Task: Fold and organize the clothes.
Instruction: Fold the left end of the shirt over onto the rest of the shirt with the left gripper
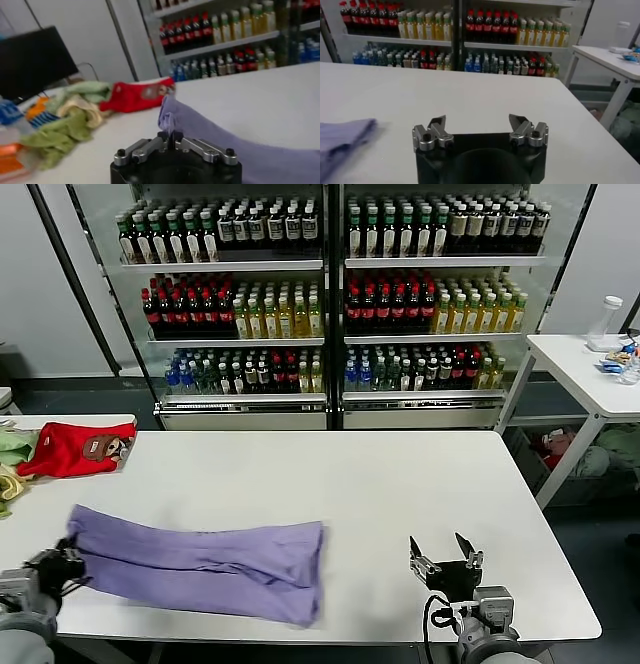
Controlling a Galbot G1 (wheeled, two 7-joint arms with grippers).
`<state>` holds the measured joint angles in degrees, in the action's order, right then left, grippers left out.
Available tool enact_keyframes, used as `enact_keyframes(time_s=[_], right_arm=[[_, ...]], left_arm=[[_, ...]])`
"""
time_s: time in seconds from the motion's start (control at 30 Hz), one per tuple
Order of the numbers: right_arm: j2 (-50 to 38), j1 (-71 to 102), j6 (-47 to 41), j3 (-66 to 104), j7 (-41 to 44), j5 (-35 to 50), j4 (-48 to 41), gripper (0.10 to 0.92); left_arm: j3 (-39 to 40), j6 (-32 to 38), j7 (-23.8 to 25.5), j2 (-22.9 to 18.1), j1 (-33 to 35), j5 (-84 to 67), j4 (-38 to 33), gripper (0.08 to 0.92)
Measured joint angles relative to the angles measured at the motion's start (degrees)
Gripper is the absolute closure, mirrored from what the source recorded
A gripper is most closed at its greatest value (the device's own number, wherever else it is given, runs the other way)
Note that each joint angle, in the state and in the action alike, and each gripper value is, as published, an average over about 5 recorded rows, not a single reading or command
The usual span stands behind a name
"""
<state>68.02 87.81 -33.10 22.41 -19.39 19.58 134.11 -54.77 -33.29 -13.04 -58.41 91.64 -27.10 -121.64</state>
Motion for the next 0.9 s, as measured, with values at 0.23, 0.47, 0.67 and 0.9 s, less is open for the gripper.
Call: enact_keyframes(time_s=[0.23, 0.47, 0.67, 0.9], right_arm=[[-0.03, 0.71, -0.01, 0.86, -0.08, 0.00, 0.73, 0.203], [0.24, 0.84, -0.01, 1.09, -0.09, -0.05, 0.83, 0.203], [0.49, 0.91, -0.02, 1.23, -0.12, -0.09, 0.65, 0.203], [0.71, 1.01, -0.02, 1.30, -0.15, -0.18, 0.47, 0.203]], left_arm=[[4.20, -0.13, 2.46, -1.62, -0.25, -1.46, -5.48, 0.888], [14.55, -0.15, 4.44, -4.57, -2.22, -0.78, -8.22, 0.888], [22.22, -0.15, 5.45, -6.78, -4.22, 0.72, -8.35, 0.888], [28.70, -0.15, 6.00, -8.39, -6.25, 2.31, -7.57, 0.888]])
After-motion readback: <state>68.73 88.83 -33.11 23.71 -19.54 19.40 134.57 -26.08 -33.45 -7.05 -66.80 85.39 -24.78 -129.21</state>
